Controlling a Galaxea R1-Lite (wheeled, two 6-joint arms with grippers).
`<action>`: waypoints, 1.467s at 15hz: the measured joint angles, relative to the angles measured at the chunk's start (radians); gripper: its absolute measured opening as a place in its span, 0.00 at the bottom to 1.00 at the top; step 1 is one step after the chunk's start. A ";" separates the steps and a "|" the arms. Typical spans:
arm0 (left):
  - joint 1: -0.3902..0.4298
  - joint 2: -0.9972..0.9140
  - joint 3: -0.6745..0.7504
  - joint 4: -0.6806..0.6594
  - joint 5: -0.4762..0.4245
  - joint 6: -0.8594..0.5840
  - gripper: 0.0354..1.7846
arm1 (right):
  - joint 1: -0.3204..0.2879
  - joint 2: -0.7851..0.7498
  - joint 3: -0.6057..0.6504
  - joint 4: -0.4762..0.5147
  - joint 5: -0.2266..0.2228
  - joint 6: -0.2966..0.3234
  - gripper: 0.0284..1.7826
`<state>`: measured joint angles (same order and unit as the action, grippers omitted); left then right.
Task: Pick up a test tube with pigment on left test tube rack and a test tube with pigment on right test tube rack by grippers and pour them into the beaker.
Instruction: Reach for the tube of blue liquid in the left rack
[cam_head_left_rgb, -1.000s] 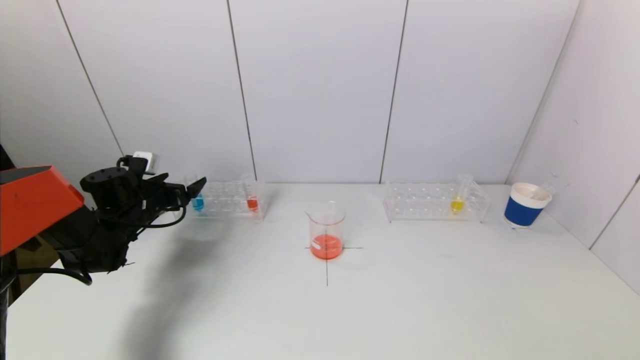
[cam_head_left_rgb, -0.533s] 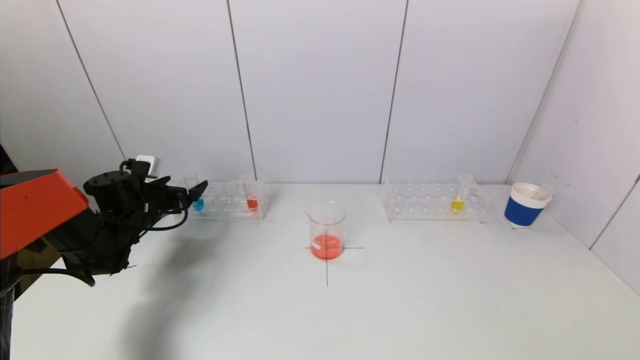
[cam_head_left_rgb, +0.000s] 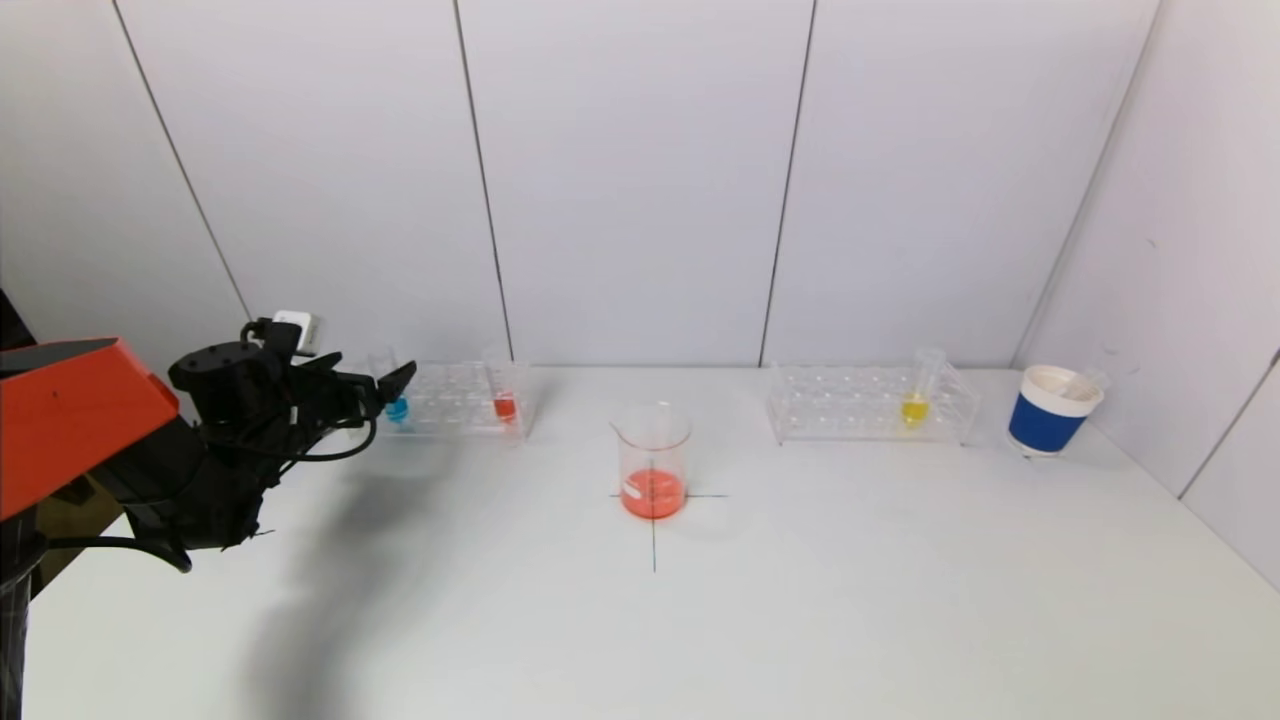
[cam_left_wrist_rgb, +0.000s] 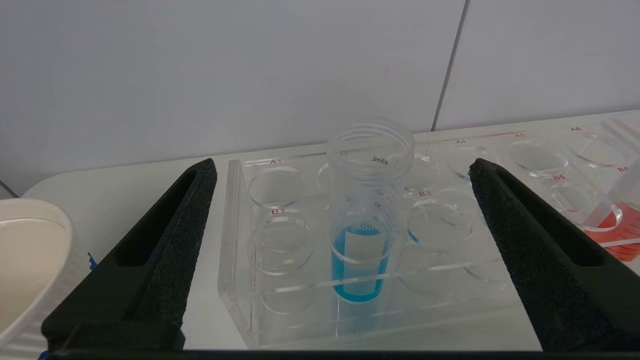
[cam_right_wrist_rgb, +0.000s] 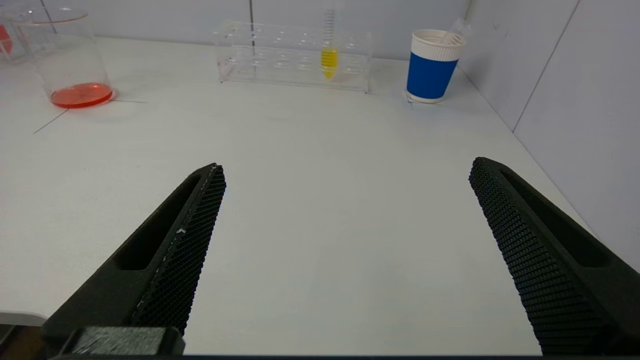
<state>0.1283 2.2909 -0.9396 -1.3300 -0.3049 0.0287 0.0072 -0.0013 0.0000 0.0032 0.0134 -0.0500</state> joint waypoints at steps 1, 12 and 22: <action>0.000 0.000 -0.007 0.002 0.000 0.000 0.99 | 0.000 0.000 0.000 0.000 0.000 0.000 1.00; -0.030 0.010 -0.012 -0.001 0.003 0.000 0.99 | 0.000 0.000 0.000 0.000 0.000 0.000 1.00; -0.046 0.021 -0.015 0.000 0.008 0.000 0.99 | 0.000 0.000 0.000 0.000 0.000 0.000 1.00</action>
<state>0.0828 2.3121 -0.9549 -1.3300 -0.2972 0.0287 0.0077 -0.0013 0.0000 0.0032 0.0130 -0.0496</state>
